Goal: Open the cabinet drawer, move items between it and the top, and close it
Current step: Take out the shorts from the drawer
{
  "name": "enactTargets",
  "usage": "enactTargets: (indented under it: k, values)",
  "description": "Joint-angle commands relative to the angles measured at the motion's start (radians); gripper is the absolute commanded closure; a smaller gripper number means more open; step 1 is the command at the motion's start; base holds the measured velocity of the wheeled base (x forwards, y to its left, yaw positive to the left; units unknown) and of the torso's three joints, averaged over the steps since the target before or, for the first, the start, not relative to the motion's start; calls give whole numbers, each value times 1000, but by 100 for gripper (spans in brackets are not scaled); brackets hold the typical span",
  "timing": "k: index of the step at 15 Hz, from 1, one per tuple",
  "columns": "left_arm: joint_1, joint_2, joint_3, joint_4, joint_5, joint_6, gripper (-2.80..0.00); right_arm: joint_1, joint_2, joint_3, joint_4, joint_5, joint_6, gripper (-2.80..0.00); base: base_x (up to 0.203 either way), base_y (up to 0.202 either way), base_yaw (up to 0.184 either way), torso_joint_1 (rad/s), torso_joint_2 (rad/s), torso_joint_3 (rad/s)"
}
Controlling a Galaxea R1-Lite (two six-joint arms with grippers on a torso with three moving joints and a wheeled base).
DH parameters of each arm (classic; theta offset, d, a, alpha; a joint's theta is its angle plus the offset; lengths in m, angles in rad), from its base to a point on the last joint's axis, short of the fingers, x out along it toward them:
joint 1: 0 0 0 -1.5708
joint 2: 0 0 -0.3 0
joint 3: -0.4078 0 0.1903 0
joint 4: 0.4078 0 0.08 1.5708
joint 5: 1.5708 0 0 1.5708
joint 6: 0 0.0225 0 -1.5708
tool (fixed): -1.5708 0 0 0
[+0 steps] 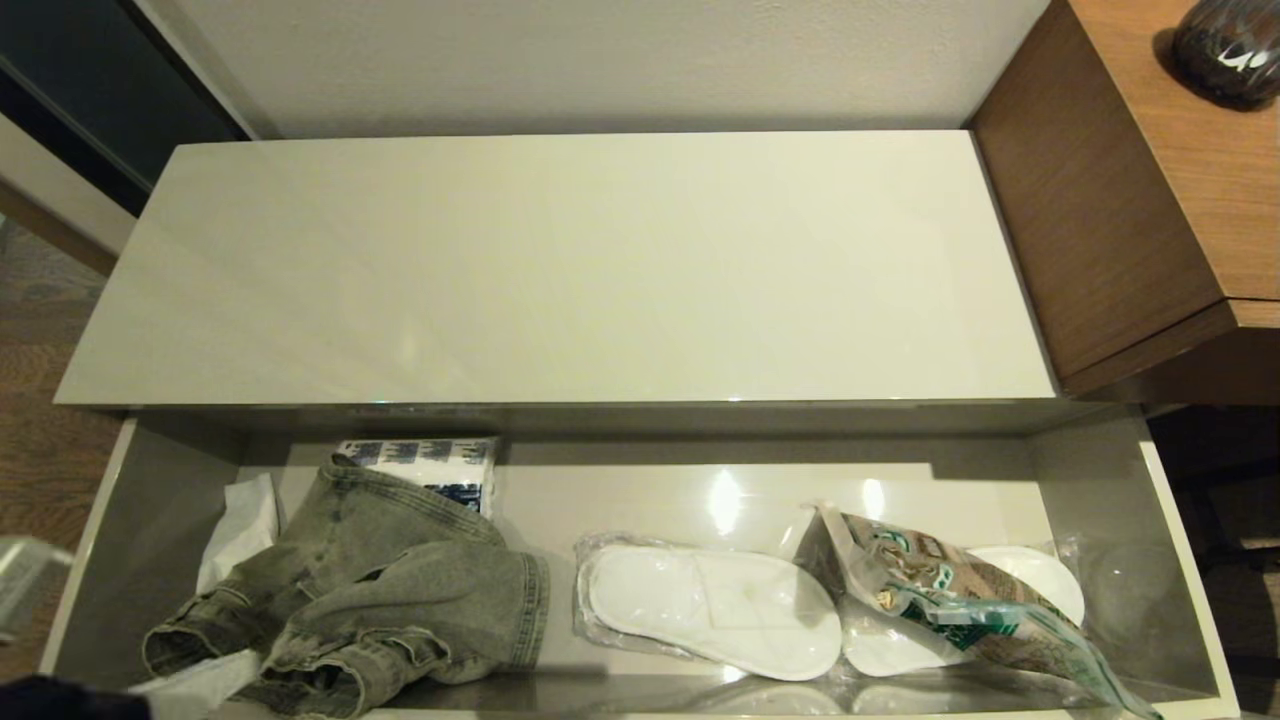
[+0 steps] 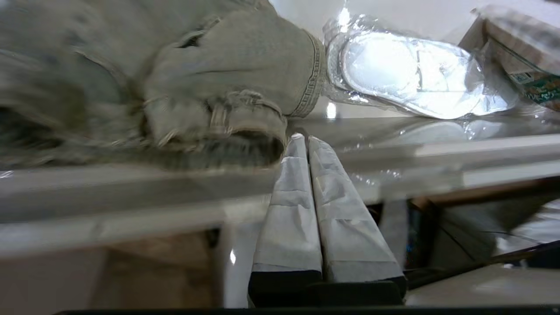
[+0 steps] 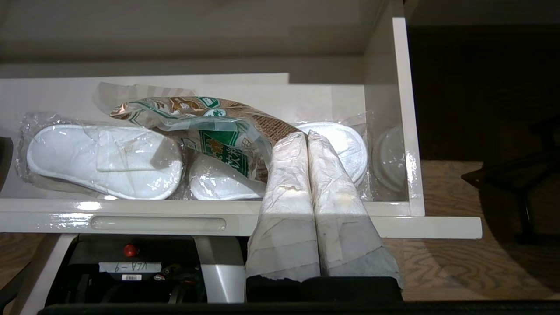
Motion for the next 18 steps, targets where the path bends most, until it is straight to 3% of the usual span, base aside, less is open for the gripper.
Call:
enactTargets:
  k: [1, 2, 4, 8, 12, 15, 18]
  values:
    - [-16, 314, 24, -162, -9, -24, -76, 0, 2, 1, 0, 0, -1, 0, 0, 0, 0, 0, 0, 0]
    - [-23, 363, 34, -211, 0, -38, -280, 0, 2, 1, 0, 0, -1, 0, 0, 0, 0, 0, 0, 0]
    - [-36, 416, 43, -275, 61, -61, -280, 0, 2, 2, 0, 0, -1, 0, 0, 0, 0, 0, 0, 0]
    - [-74, 428, 61, -287, 104, -66, -280, 0, 2, 0, 0, 0, -1, 0, 0, 0, 0, 0, 0, 0]
    - [-147, 373, 43, -267, 176, -156, -280, 1, 2, 2, 0, 0, -1, 0, 0, 0, 0, 0, 0, 0]
    - [-156, 312, 27, -185, 184, -168, -280, 0, 2, 1, 0, 0, -1, 0, 0, 0, 0, 0, 0, 0]
    - [-155, 236, -39, 45, 183, -177, -280, 0, 2, 0, 0, 0, -1, 0, 0, 0, 0, 0, 0, 0]
